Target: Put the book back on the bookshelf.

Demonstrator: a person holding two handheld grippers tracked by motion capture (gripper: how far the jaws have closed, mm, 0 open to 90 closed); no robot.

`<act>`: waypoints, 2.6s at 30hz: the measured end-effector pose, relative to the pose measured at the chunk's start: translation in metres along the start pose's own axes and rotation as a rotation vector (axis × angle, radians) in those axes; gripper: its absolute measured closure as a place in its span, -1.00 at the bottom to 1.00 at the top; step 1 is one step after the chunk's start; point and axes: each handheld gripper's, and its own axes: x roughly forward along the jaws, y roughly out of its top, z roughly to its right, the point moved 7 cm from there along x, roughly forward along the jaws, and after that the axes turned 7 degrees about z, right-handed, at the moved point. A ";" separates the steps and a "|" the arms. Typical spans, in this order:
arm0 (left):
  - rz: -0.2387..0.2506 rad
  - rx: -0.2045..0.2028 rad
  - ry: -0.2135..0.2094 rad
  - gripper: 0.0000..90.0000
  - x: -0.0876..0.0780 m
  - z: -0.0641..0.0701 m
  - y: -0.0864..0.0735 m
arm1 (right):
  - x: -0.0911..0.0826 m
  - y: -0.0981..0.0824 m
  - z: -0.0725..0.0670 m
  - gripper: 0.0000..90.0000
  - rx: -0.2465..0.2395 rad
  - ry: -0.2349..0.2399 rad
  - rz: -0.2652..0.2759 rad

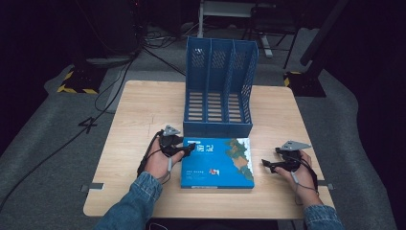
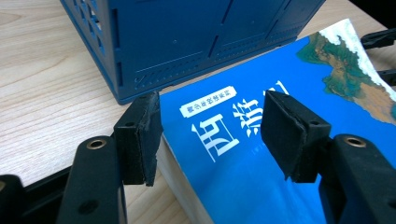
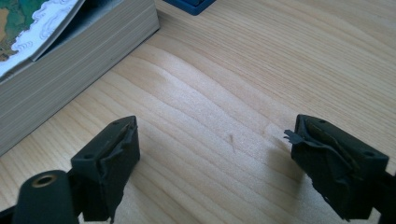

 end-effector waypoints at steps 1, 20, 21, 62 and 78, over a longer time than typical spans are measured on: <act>-0.019 0.013 0.007 -0.14 0.002 0.001 -0.003 | 0.000 0.000 0.000 -0.65 0.000 0.000 0.000; -0.106 -0.035 -0.018 -0.25 0.005 -0.007 -0.022 | -0.001 -0.001 -0.001 -0.66 -0.002 -0.002 0.001; -0.108 -0.039 -0.027 -0.25 0.006 -0.006 -0.023 | -0.001 -0.001 -0.001 -0.66 -0.002 -0.002 0.001; -0.091 -0.062 -0.028 -0.27 0.007 -0.004 -0.025 | -0.001 0.038 -0.133 -0.48 -0.217 0.295 -0.015; 0.016 -0.011 -0.172 0.18 -0.018 0.021 -0.009 | 0.001 0.037 -0.133 -0.48 -0.207 0.302 0.038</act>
